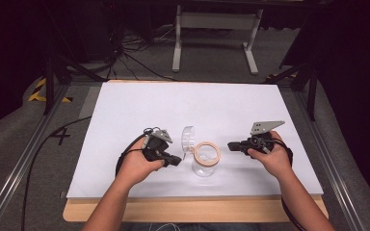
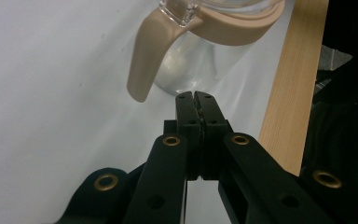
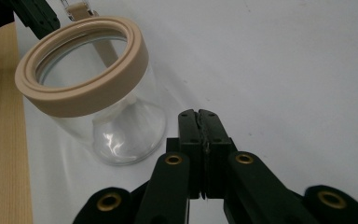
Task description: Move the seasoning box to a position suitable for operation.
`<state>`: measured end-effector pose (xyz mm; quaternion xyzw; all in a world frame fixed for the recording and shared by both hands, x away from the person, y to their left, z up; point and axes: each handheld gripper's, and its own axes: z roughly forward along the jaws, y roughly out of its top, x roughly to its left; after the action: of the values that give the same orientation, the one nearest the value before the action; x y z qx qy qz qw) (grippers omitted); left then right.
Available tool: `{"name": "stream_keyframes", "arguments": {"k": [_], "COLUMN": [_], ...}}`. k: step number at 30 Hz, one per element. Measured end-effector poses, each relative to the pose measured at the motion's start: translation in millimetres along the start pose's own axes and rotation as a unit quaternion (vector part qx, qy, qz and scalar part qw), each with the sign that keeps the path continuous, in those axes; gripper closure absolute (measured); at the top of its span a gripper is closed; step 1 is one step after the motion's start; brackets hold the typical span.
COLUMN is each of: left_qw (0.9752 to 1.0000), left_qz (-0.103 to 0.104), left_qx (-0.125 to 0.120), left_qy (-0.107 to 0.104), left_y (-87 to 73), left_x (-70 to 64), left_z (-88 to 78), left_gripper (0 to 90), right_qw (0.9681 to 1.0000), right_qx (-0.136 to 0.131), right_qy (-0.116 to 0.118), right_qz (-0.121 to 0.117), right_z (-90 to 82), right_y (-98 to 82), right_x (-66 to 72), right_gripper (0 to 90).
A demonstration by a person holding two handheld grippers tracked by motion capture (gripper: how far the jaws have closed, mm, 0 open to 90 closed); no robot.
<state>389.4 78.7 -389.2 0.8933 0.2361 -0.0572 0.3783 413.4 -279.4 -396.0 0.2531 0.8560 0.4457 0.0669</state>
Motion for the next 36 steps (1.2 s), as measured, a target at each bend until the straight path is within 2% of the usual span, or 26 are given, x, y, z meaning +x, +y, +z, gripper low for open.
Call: {"name": "stream_keyframes", "arguments": {"k": [2, 4, 7, 11, 13, 16, 23, 26, 30, 36], "left_qw": [0.9999, 0.9999, 0.9999, 0.9997, 0.9998, 0.9993, 0.9996, 0.9994, 0.9983, 0.9972], "left_qz": [0.009, 0.009, -0.006, -0.013, -0.012, -0.017, -0.012, -0.012, -0.019, -0.023], "left_qx": [0.006, 0.004, -0.007, -0.011, -0.017, -0.025, -0.025, -0.032, -0.054, -0.070], "left_qy": [0.000, 0.000, -0.007, -0.015, -0.007, -0.020, -0.007, 0.001, 0.004, 0.012], "left_y": [1.2, 1.4, 0.3, -0.6, -0.4, 0.1, 2.5, 3.8, 5.8, 6.8], "left_x": [0.8, 2.7, 7.1, 12.3, 15.1, 17.7, 20.3, 24.9, 32.1, 38.7], "left_z": [7.6, 13.0, 18.8, 23.6, 24.9, 26.4, 27.8, 29.0, 32.2, 34.7], "left_gripper": [90.0, 90.0, 90.0, 90.0, 90.0, 90.0, 90.0, 90.0, 90.0, 90.0], "right_qw": [1.0000, 1.0000, 1.0000, 1.0000, 1.0000, 1.0000, 0.9999, 0.9999, 1.0000, 1.0000], "right_qx": [-0.001, -0.002, -0.005, -0.008, -0.007, -0.008, -0.008, -0.010, -0.007, -0.002], "right_qy": [0.000, 0.001, 0.001, -0.001, -0.002, -0.004, -0.008, -0.009, -0.007, -0.003], "right_qz": [-0.001, -0.002, -0.002, -0.001, 0.003, 0.002, 0.002, 0.001, -0.001, -0.007], "right_z": [-0.7, -1.1, -2.5, -5.0, -6.4, -7.7, -10.5, -11.3, -9.3, -3.4], "right_y": [-0.3, -0.6, -1.0, -1.9, -2.9, -4.2, -6.4, -6.2, -6.5, -5.1], "right_x": [0.4, 1.0, 2.0, 2.1, 2.2, 2.4, 4.4, 6.5, 8.4, 12.7], "right_gripper": [89.9, 89.8, 89.7, 89.7, 89.6, 89.5, 89.1, 89.1, 89.1, 89.2]}}
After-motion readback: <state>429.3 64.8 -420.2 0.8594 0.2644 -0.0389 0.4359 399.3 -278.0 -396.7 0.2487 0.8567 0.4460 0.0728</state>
